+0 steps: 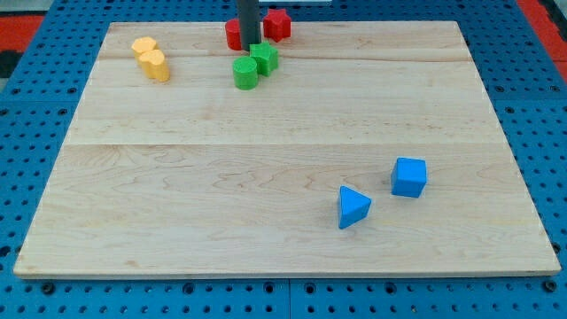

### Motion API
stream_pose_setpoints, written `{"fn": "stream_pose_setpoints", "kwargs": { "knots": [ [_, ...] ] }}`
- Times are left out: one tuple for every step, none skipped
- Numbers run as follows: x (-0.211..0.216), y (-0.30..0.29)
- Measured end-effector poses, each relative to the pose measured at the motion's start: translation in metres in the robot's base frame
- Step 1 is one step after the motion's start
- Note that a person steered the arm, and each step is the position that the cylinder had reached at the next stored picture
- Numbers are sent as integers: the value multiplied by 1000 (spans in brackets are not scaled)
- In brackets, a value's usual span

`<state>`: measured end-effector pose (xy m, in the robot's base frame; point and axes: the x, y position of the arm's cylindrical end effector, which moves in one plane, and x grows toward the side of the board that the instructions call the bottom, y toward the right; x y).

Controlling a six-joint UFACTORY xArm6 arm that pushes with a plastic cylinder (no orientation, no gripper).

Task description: Push the green star along with the green circle closer to the yellow heart

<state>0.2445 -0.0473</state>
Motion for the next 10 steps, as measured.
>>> {"fn": "stream_pose_setpoints", "kwargs": {
  "knots": [
    [-2,23],
    [-14,57],
    [-8,26],
    [-2,23],
    [-2,48],
    [16,39],
    [29,20],
    [40,-11],
    [55,-49],
    [58,-53]
  ]
}}
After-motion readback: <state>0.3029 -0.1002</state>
